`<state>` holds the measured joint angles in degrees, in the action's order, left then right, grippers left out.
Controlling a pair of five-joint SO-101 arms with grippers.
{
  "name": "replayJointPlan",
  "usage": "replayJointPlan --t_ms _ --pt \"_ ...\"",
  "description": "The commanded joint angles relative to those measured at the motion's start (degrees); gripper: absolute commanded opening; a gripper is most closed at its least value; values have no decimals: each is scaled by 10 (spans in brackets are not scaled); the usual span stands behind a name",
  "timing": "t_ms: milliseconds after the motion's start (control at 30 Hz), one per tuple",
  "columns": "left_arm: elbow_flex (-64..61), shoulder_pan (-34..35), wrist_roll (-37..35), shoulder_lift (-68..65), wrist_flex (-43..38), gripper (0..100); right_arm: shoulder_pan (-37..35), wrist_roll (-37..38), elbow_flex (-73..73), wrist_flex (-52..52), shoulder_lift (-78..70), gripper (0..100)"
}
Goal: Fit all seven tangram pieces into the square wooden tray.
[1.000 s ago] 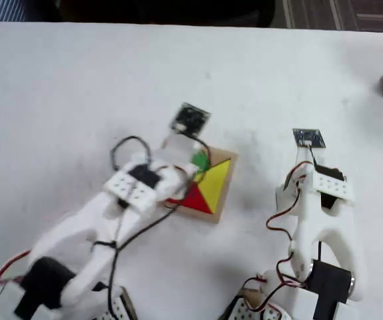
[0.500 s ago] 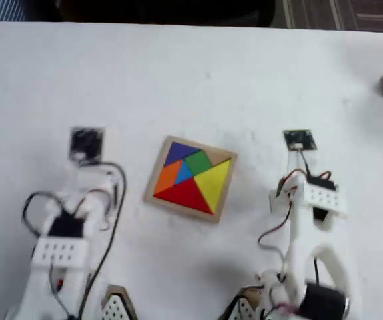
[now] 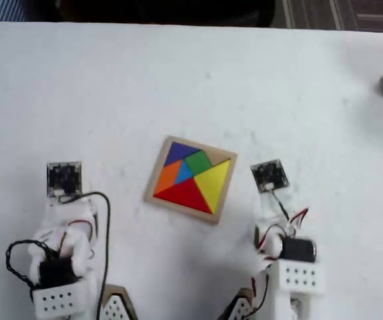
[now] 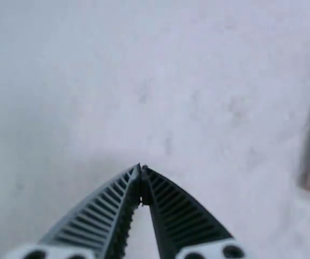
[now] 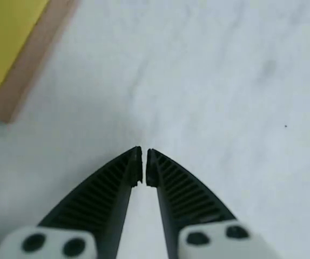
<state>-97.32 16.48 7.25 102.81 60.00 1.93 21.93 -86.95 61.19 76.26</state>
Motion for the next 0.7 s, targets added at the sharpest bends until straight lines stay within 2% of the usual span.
replayJointPlan --t_ms 0,133,200,300,667 --pt "4 15 4 17 47 23 -7 4 -16 53 111 21" --pt "4 15 3 17 57 23 -7 4 -68 96 228 21" --pt "4 18 3 17 87 23 -7 4 -102 103 278 19" --pt "4 18 4 17 142 23 -8 7 -99 107 255 19" --pt "4 18 3 17 138 24 -8 7 -99 102 258 19"
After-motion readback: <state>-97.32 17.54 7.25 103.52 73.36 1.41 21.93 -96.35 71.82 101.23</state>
